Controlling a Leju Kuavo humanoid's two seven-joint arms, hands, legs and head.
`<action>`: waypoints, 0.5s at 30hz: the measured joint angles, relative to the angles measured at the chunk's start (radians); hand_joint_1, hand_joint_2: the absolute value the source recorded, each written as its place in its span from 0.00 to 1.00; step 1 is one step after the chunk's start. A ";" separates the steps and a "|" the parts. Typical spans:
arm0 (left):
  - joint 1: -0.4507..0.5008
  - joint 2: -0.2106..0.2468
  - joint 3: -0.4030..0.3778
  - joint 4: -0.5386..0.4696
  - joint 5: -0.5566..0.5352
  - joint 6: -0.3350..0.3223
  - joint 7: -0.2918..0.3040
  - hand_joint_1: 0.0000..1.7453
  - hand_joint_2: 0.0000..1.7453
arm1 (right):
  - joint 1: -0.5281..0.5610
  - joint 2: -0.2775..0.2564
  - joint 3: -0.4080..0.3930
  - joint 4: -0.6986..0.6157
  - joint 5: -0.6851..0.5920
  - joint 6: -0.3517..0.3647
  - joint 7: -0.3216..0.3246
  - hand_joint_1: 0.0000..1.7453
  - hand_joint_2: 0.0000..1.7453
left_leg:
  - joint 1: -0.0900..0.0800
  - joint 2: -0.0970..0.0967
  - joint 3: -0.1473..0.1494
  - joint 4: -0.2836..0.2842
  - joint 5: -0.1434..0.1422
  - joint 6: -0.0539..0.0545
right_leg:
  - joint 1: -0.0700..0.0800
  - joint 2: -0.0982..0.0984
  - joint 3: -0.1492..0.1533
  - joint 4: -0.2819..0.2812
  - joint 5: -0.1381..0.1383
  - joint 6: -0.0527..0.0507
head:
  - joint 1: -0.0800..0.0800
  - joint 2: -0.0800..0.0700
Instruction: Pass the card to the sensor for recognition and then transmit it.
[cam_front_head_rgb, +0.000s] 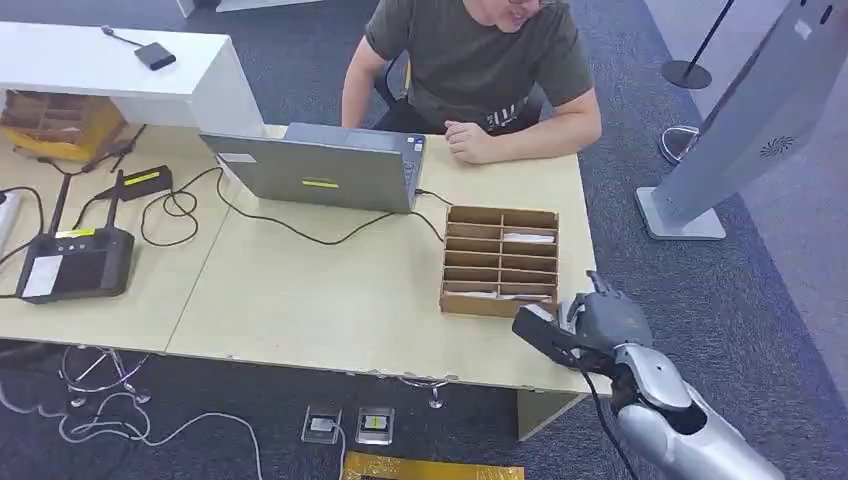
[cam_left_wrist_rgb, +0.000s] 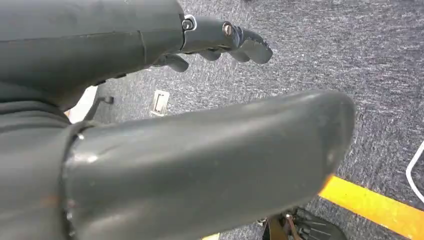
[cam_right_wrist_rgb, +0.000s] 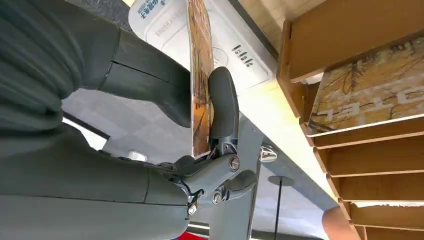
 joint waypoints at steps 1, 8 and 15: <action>0.000 0.000 -0.001 0.000 0.000 0.000 0.000 0.00 0.00 | 0.000 0.002 0.000 0.003 0.001 0.000 0.000 1.00 1.00 | 0.000 0.000 0.000 0.000 0.000 0.000 | 0.000 0.000 0.000 0.000 0.000 0.000 | 0.000 0.000; 0.000 0.003 -0.008 0.000 0.001 0.000 0.000 0.00 0.00 | 0.000 0.010 0.000 0.019 0.003 0.000 0.000 1.00 1.00 | 0.000 0.000 0.000 0.000 0.000 0.000 | 0.000 0.000 0.000 0.000 0.000 0.000 | 0.000 0.000; 0.000 0.006 -0.010 0.000 0.001 0.000 0.000 0.00 0.00 | 0.000 0.016 0.000 0.034 0.003 -0.001 0.000 1.00 1.00 | 0.000 0.000 0.000 0.000 0.000 0.000 | 0.000 0.000 0.000 0.000 0.000 0.000 | 0.000 0.000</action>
